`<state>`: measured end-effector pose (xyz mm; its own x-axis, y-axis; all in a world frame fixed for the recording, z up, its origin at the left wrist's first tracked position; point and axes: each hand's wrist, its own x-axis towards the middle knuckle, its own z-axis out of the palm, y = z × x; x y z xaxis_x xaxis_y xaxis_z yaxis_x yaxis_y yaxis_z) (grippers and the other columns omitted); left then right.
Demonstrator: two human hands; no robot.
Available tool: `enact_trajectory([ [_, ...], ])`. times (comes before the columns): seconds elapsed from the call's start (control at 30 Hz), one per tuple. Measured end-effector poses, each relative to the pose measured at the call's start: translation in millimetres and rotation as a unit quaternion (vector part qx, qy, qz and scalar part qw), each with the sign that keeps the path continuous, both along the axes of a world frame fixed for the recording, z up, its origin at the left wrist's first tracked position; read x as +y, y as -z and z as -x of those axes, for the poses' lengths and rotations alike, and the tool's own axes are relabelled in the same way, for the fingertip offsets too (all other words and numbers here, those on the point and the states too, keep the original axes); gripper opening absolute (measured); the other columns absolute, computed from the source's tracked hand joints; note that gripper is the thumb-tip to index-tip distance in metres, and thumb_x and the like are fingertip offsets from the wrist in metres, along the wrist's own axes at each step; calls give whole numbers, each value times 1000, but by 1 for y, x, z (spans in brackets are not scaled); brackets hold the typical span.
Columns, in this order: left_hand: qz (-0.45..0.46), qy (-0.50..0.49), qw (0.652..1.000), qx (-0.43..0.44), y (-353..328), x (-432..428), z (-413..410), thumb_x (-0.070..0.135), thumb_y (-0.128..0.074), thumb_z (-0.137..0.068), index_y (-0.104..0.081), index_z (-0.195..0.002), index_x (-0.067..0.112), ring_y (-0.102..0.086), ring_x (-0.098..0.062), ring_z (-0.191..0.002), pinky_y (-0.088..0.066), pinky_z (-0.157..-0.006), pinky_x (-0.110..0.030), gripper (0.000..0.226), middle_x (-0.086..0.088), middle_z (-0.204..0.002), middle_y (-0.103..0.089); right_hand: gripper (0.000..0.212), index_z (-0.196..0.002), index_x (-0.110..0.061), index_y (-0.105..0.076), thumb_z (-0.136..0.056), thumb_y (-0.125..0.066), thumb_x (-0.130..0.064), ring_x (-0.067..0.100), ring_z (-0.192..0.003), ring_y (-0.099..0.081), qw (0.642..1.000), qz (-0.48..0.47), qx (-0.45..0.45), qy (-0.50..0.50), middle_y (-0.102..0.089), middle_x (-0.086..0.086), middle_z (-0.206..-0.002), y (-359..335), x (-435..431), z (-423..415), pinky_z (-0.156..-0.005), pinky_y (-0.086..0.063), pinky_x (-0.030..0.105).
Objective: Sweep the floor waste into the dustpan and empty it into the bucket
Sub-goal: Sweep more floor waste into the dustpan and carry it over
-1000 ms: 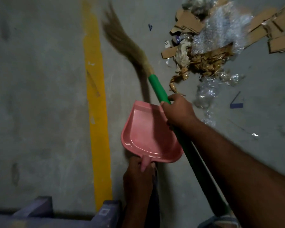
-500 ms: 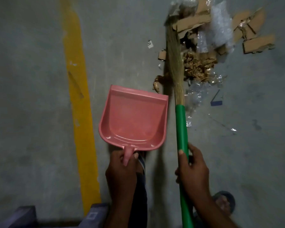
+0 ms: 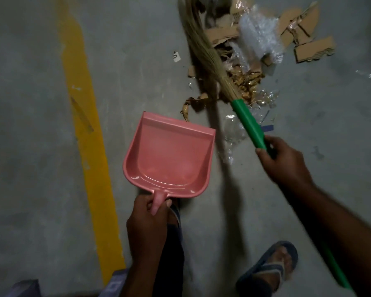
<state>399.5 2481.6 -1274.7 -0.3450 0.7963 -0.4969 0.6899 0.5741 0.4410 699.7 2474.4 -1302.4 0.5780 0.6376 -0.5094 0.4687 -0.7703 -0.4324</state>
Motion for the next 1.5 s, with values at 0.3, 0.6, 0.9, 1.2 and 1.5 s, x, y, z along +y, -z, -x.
enact_trajectory([
  [0.3,21,27,999,-3,4,-3,-3,32,-79,-78,-58,-83,27,-62,-12,-69,-42,-57,-29,22,7,-72,-66,50,-134,-27,-56,-86,-68,-35,36,-94,-65,975,134,-49,-168,-67,14,-110,-7,-78,-61,-74,-52,39],
  [0.6,50,69,996,3,6,1,7,35,-80,-78,-57,-81,29,-59,-7,-71,-39,-57,-28,25,10,-77,-65,52,-130,-20,-62,-80,-77,-25,36,-95,-68,990,6,-94,-109,-68,11,-115,-4,-116,-48,-76,-55,43],
  [0.9,89,178,974,111,25,7,48,41,-76,-80,-55,-88,26,-63,-33,-81,-48,-64,-37,27,-3,-82,-68,45,-130,-26,-57,-87,-67,-36,37,-100,-64,989,51,-85,-109,-67,16,-115,22,-51,-84,-80,-51,40],
  [1.2,136,217,956,140,97,53,71,38,-73,-83,-55,-92,23,-62,-39,-96,-49,-77,-40,25,-16,-102,-69,49,-130,-23,-62,-84,-74,-29,34,-99,-68,991,29,-36,-123,-70,13,-115,9,-142,-65,-84,-55,43],
  [1.5,122,262,946,149,114,88,71,38,-76,-82,-56,-96,13,-61,-40,-99,-44,-75,-39,35,-21,-104,-66,49,-135,-23,-56,-88,-67,-32,43,-99,-63,983,73,-117,-125,-64,22,-115,19,-115,-103,-80,-50,44],
])
